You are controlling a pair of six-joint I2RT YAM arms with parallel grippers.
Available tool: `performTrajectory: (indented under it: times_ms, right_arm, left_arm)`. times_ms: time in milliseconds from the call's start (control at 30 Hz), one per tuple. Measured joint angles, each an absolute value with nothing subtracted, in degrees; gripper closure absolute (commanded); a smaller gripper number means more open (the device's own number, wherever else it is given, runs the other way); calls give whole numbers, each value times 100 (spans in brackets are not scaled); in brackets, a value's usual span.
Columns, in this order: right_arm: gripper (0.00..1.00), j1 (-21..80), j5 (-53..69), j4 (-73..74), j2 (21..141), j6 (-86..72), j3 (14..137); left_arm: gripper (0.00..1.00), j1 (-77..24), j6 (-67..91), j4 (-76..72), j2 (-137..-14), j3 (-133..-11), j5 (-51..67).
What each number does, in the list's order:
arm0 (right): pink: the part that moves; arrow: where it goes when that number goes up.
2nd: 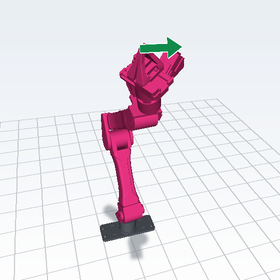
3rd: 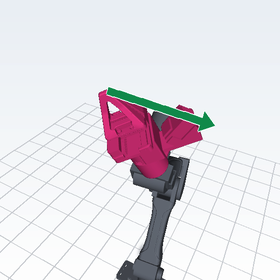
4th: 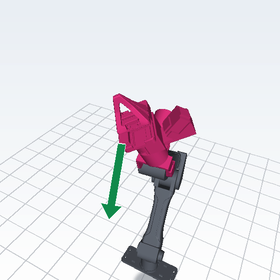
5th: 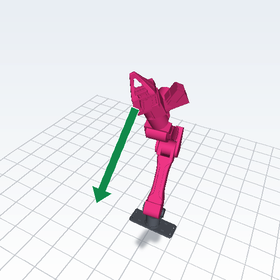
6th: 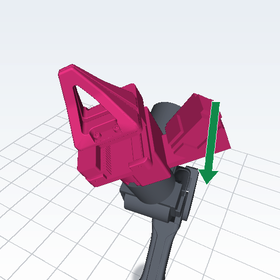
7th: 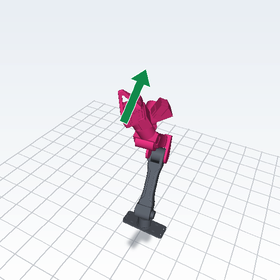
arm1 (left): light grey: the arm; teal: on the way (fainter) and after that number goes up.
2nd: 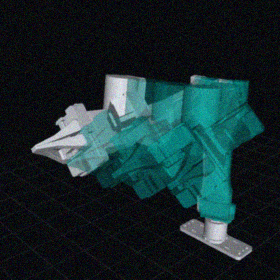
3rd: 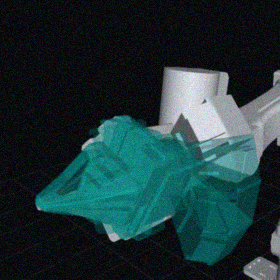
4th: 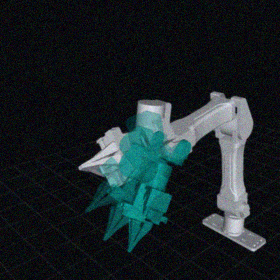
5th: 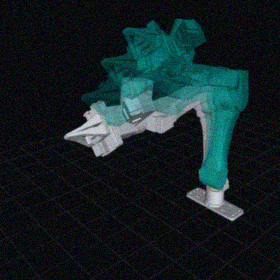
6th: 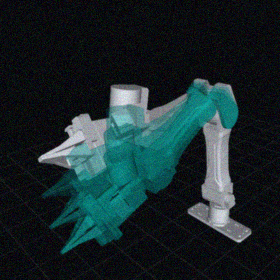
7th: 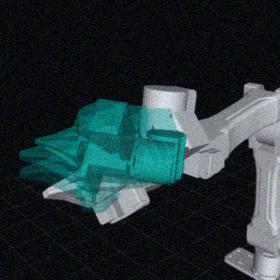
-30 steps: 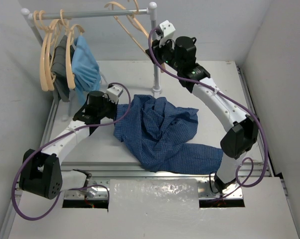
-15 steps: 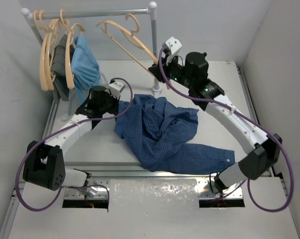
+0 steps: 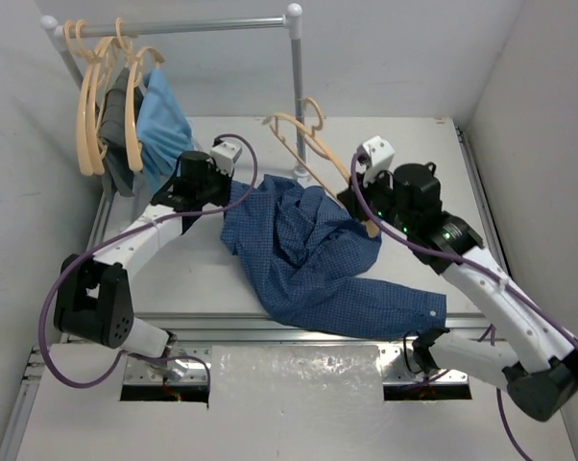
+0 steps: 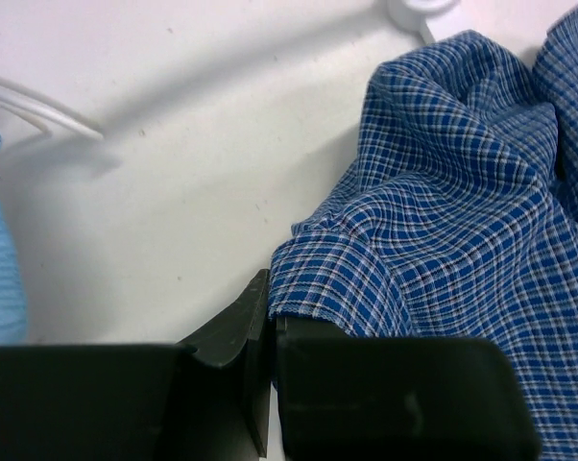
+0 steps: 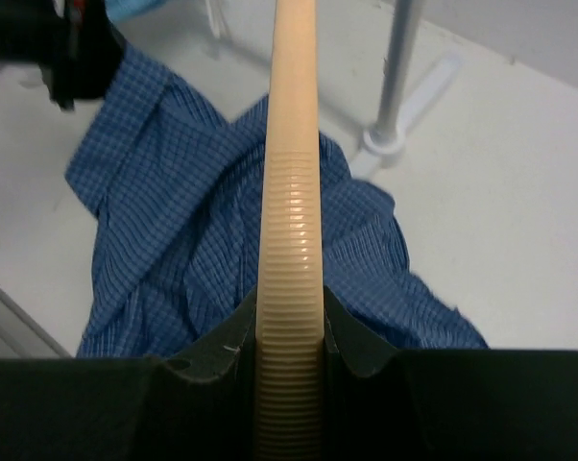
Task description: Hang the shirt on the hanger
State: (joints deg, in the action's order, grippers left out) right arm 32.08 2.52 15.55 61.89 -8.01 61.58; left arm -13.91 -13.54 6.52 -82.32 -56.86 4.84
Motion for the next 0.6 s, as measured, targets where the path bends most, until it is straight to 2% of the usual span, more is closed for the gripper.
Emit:
performTrajectory:
  times_ms: [233,367,600]
  right_arm:
    - [100,3201,137,2635,5041,-1033,5507]
    - [100,3214,805,2998,4827,-1028,5354]
    - [100,3811,1907,3092,4956,-869,5070]
  left_arm:
    - [100,-1391,-1140,692,-8549,-6318,296]
    - [100,-1391,-1068,731,-8663,-6532,276]
    - [100,-1391,-1076,825,-8888,-6676,250]
